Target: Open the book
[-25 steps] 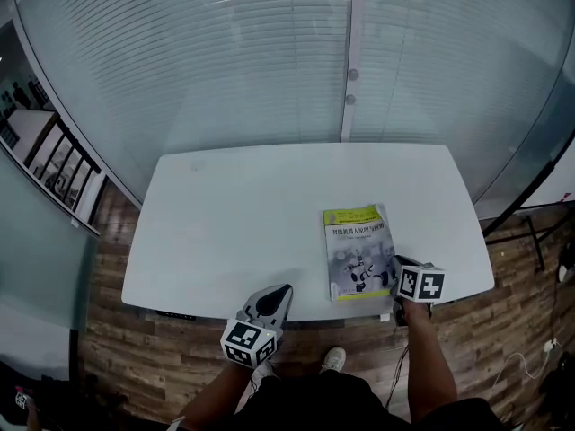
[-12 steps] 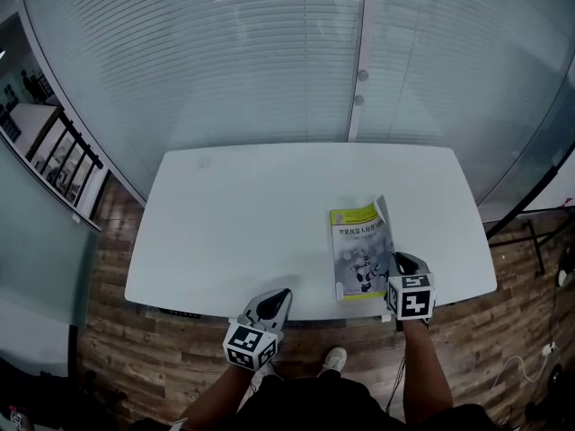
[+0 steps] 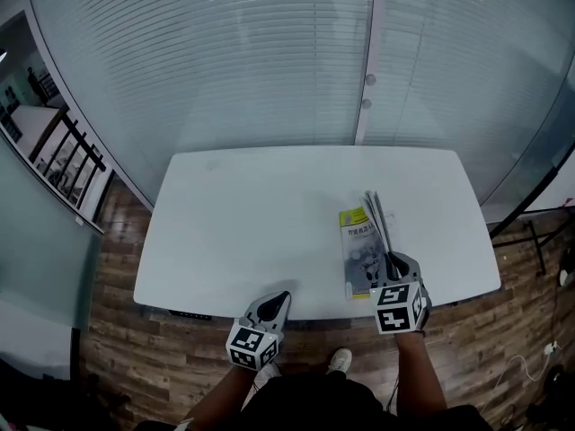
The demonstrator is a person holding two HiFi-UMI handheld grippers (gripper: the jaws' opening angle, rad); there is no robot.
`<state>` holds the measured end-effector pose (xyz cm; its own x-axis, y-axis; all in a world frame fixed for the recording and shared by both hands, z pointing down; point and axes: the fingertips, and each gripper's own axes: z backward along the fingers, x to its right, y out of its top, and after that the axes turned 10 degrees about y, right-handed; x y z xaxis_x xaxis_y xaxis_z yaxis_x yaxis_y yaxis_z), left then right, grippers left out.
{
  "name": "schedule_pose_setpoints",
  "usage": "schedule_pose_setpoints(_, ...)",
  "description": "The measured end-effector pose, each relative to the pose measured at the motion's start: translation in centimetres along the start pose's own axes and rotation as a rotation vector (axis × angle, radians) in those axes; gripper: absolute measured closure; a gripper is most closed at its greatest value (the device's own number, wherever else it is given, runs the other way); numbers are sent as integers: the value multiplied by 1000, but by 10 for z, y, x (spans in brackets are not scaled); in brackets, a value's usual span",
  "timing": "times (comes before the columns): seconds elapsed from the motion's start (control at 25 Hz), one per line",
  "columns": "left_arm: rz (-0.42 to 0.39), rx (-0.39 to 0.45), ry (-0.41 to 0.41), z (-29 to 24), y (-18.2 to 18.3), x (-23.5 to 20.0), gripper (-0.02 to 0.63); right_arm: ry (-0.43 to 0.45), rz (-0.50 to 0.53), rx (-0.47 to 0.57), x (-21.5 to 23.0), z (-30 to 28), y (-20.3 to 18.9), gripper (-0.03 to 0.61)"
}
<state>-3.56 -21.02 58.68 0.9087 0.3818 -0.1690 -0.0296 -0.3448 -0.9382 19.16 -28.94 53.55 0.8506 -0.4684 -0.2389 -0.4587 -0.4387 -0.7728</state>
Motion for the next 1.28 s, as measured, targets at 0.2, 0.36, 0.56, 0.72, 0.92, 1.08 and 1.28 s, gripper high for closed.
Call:
schedule_pose_setpoints(0.2,12,2,18,6,-1,-16,600,-26,147,-32,-26,-1,18,552)
schedule_pose_setpoints(0.36,12,11,20,13,1,-23,600,-27,214,-41,-46,-2,30,554)
schedule_pose_setpoints(0.56,22,16,33,21,-2,-41,600,-5,261,-24,-75,-7,48,555)
schedule_pose_setpoints(0.72,-18,13,35,25,-4,-53,600,32,302,4,-110,-15,64,554)
schedule_pose_setpoints(0.92,-55,14,40,38,-8,-63,600,83,377,11,-161,-27,73,552)
schedule_pose_setpoints(1.08,-63,20,49,50,-9,-76,600,86,477,-11,-198,-43,72,554)
schedule_pose_setpoints(1.28,-64,25,59,59,-2,-87,600,105,570,-23,-234,-69,67,566)
